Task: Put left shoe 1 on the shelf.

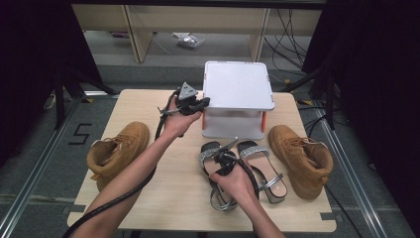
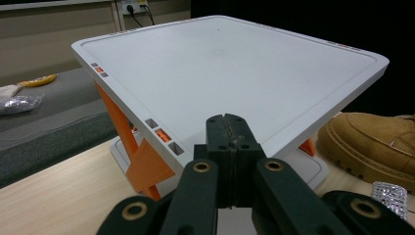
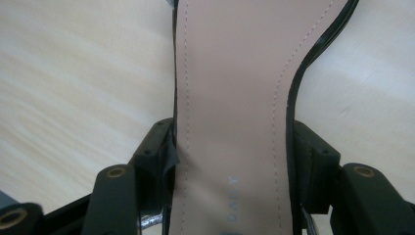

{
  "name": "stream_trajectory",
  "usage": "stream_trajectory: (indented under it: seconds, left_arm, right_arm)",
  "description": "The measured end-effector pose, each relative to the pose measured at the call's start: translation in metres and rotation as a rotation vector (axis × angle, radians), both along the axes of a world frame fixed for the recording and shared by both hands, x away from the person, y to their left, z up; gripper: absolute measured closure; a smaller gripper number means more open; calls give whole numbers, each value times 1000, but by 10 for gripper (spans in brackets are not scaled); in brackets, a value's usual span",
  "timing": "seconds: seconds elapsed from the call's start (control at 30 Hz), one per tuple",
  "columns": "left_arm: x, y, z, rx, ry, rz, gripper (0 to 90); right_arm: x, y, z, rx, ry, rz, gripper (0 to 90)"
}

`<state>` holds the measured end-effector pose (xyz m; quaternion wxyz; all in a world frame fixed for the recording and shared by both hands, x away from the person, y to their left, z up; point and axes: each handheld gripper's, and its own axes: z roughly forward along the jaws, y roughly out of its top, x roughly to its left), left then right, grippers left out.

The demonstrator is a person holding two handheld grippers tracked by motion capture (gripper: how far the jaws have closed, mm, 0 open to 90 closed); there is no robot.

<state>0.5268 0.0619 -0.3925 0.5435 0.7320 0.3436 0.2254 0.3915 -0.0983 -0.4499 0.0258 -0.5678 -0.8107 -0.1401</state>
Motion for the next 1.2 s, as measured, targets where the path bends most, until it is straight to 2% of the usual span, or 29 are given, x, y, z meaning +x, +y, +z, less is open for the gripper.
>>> stream_trajectory:
  seconds: [0.03,0.07,0.1,0.13,0.17,0.23,0.27,0.3,0.37,0.4,0.43,0.5,0.63,0.67,0.77,0.87,0.93,0.97,1.0,1.03,1.2]
  left_arm:
    - [0,0,0,-1,0,0,894]
    - [0,0,0,-1,0,0,894]
    - [0,0,0,0,-1,0,894]
    - [0,0,0,0,-1,0,894]
    - [0,0,0,1,-2,0,894]
    - [0,0,0,0,-1,-1,894]
    - [2,1,0,3,-17,-15,894]
    - [1,0,0,-4,-11,-11,894]
    - [1,0,0,-5,-8,-9,895]
    - [1,0,0,-2,-7,-7,895]
    - [0,0,0,0,-2,-2,894]
    - [0,0,0,1,-2,-3,895]
    - [0,0,0,1,-2,-3,895]
    - [0,1,0,0,-2,-4,895]
    - [0,0,-1,-2,-2,-5,895]
    - [0,0,-1,-1,-4,-4,895]
    - [0,1,-1,0,-2,-4,895]
    - [0,1,-1,1,-3,-5,895]
    - [0,1,-1,0,-3,-4,896]
    - [0,1,-1,0,-3,-4,895]
    - [0,0,-1,-6,-3,-4,895]
  right_arm:
    - [5,-1,6,18,-11,-27,434]
    - [9,-3,8,15,-22,-13,434]
    - [11,-1,13,25,10,-71,434]
    - [17,-5,14,19,-36,-36,434]
    - [23,-7,15,20,-62,-71,434]
    - [28,-8,19,24,-60,-74,434]
    - [38,-9,21,24,-90,-111,434]
    - [44,-9,23,23,-77,-121,434]
    - [48,-10,23,21,-95,-114,434]
    - [53,-9,24,26,-100,-142,434]
    - [64,-8,23,24,-110,-168,434]
    - [73,-9,21,24,-132,-172,434]
    - [83,-8,18,4,-129,-200,434]
    - [90,-8,15,1,-131,-223,434]
    - [96,-9,10,-9,-152,-226,434]
    - [101,-9,5,-13,-150,-250,434]
    - [104,-9,3,-34,-155,-239,434]
    - [105,-7,2,-26,-150,-261,434]
    - [107,-8,0,-28,-153,-229,433]
    - [107,-6,-1,-25,-147,-246,433]
    - [111,-1,-7,-35,-157,-247,432]
